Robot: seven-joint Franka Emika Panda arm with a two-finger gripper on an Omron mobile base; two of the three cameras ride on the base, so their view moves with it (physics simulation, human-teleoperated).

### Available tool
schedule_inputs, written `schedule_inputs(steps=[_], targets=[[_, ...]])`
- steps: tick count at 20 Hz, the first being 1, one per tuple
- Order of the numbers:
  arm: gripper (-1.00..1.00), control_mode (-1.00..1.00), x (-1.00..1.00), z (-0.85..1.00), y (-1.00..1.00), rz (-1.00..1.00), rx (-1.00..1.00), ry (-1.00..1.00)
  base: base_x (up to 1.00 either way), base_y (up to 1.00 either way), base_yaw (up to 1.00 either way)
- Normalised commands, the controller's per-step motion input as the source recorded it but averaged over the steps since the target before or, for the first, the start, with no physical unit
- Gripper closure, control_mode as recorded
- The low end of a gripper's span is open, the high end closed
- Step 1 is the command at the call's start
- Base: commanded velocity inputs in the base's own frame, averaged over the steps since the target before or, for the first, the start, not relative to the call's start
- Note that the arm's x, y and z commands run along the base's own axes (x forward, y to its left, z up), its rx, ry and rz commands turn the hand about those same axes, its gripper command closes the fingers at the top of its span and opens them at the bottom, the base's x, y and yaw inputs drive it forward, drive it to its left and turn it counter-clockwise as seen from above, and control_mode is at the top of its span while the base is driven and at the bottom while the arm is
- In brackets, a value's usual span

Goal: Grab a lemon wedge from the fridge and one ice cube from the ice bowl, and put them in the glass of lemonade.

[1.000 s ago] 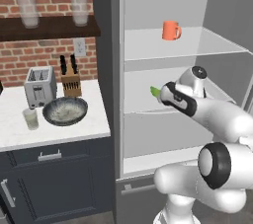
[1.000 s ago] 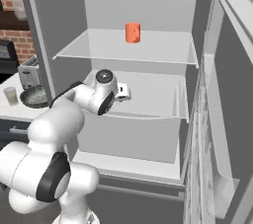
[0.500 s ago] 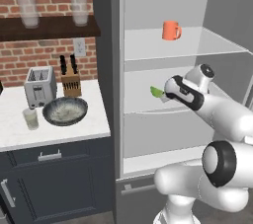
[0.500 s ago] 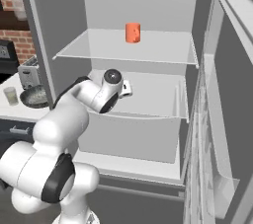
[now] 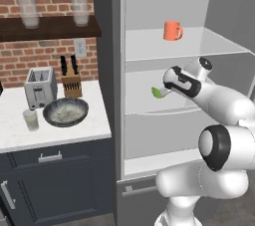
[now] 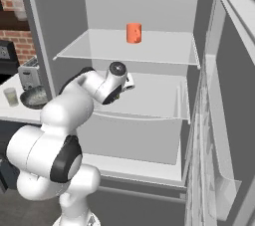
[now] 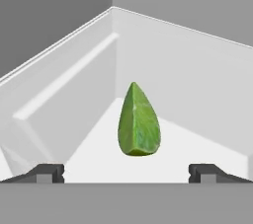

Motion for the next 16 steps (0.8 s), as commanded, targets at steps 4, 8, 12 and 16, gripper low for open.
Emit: schedule_inputs(steps=[4, 8, 12, 16], targets=[[-1.0, -1.0, 0.44, -0.27, 0.0, 0.0, 0.0, 0.0, 0.0, 0.0, 0.0], [-1.0, -1.0, 0.38, -0.02, 0.01, 0.0, 0.0, 0.0, 0.0, 0.0, 0.0], [-1.0, -1.0, 0.18, -0.1, 0.01, 0.0, 0.0, 0.0, 0.0, 0.0, 0.0], [-1.0, -1.0, 0.0, -0.24, 0.0, 0.0, 0.0, 0.0, 0.0, 0.0, 0.0]])
